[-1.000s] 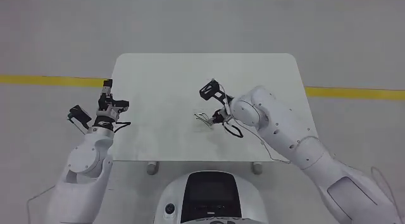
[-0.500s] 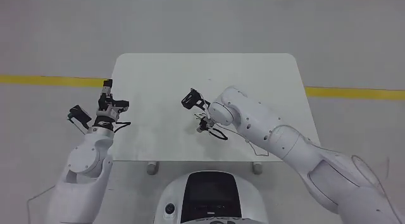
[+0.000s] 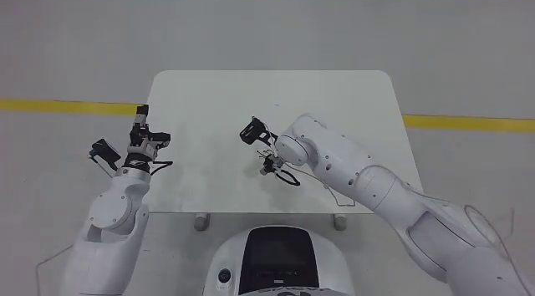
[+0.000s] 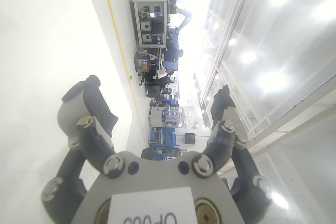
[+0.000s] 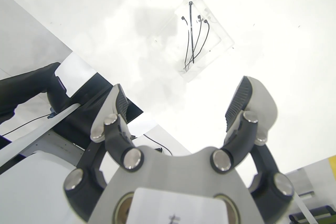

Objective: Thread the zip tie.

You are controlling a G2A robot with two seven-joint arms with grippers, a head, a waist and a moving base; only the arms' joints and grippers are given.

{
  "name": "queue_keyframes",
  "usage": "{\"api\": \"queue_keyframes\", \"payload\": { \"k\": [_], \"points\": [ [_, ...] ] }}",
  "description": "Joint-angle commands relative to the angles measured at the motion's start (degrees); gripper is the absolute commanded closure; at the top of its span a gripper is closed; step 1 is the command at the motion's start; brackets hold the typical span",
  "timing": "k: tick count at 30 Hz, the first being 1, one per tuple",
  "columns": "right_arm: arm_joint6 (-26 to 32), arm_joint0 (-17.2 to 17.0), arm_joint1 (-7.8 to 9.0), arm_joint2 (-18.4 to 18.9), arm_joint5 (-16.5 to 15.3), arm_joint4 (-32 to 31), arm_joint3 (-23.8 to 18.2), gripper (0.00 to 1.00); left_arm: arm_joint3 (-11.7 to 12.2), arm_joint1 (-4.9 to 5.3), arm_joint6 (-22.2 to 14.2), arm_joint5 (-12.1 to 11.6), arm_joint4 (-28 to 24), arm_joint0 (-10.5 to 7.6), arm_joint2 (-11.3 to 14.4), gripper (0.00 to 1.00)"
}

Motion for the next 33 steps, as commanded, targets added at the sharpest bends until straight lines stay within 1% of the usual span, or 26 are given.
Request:
{"api": "queue_keyframes", "payload": {
  "k": [1,4,7,9,13,14,18,21,25,26,33],
  "points": [
    [0.0,0.0,0.0,0.0,0.0,0.0,0.0,0.0,0.0,0.0,0.0,0.0,0.0,0.0,0.0,0.0],
    [-1.1,0.1,-0.17,-0.2,-0.2,-0.9,0.3,0.0,0.0,0.0,0.0,0.0,0.0,0.0,0.0,0.0],
    [-1.0,1.4,-1.11,-0.6,-0.5,-0.8,1.0,0.0,0.0,0.0,0.0,0.0,0.0,0.0,0.0,0.0],
    [-0.7,2.8,-2.07,-1.3,-0.8,-0.5,2.3,0.0,0.0,0.0,0.0,0.0,0.0,0.0,0.0,0.0],
    [-0.1,5.8,-4.84,-3.3,-1.8,1.7,7.6,0.0,0.0,0.0,0.0,0.0,0.0,0.0,0.0,0.0],
    [-0.2,6.5,-5.7,-3.8,-2.2,2.5,9.5,0.0,0.0,0.0,0.0,0.0,0.0,0.0,0.0,0.0],
    [-1.0,8.5,-8.29,-5.0,-3.4,5.1,15.4,0.0,0.0,0.0,0.0,0.0,0.0,0.0,0.0,0.0],
    [-2.1,9.4,-10.04,-5.6,-4.5,6.7,19.4,0.0,0.0,0.0,0.0,0.0,0.0,0.0,0.0,0.0],
    [-4.3,9.5,-12.0,-6.2,-6.3,8.9,24.9,0.0,0.0,0.0,0.0,0.0,0.0,0.0,0.0,0.0],
    [-4.9,9.4,-12.25,-6.1,-6.7,9.4,25.7,0.0,0.0,0.0,0.0,0.0,0.0,0.0,0.0,0.0],
    [-4.9,9.4,-12.25,-6.1,-6.7,9.4,25.7,0.0,0.0,0.0,0.0,0.0,0.0,0.0,0.0,0.0]
  ]
}}
